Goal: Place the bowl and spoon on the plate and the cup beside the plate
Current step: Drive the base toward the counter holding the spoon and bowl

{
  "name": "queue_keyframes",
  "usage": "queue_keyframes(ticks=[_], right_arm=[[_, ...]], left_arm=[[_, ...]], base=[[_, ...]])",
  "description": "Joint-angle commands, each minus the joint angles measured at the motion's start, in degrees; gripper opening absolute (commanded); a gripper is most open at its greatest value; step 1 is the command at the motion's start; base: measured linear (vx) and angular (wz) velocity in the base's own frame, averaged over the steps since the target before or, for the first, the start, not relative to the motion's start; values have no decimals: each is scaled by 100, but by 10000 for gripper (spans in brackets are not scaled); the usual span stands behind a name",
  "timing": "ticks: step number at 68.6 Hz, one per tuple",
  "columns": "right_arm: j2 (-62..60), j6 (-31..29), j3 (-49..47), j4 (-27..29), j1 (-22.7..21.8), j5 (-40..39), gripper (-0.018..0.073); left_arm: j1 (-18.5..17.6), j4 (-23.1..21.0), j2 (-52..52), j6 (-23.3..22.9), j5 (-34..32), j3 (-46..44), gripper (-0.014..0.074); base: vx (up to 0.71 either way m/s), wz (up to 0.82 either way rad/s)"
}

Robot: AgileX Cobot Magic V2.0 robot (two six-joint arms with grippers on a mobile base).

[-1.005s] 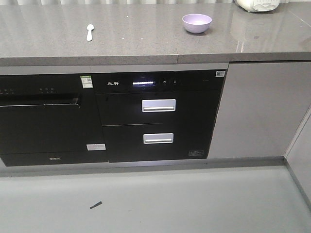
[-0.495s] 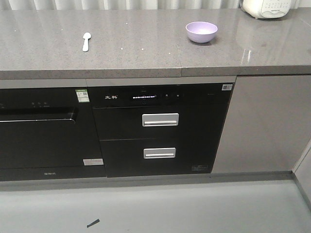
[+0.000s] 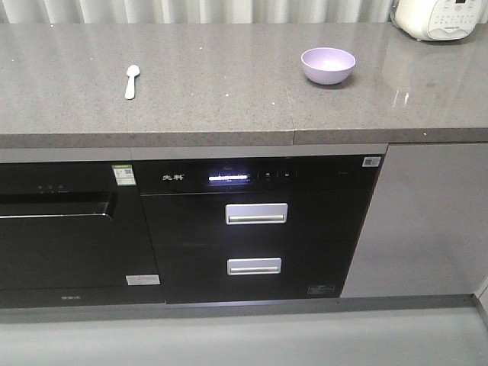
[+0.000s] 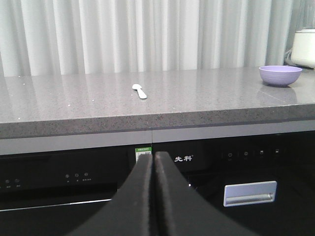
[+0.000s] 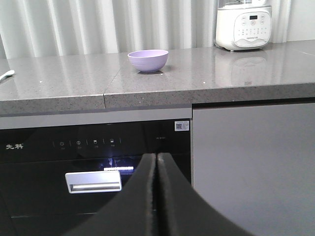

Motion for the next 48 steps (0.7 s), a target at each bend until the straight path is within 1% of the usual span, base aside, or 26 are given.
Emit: queue_keyframes(ticks=[1,48], right_arm=[[-57,-26,64,-42,-14,-409,-11],[-57,-26,64,-42,-14,-409,-11]], left_arm=[[4,-5,-82,-28,-402,-105,-6],[4,-5,-82,-28,-402,-105,-6]], base=[[19,0],[19,-4]])
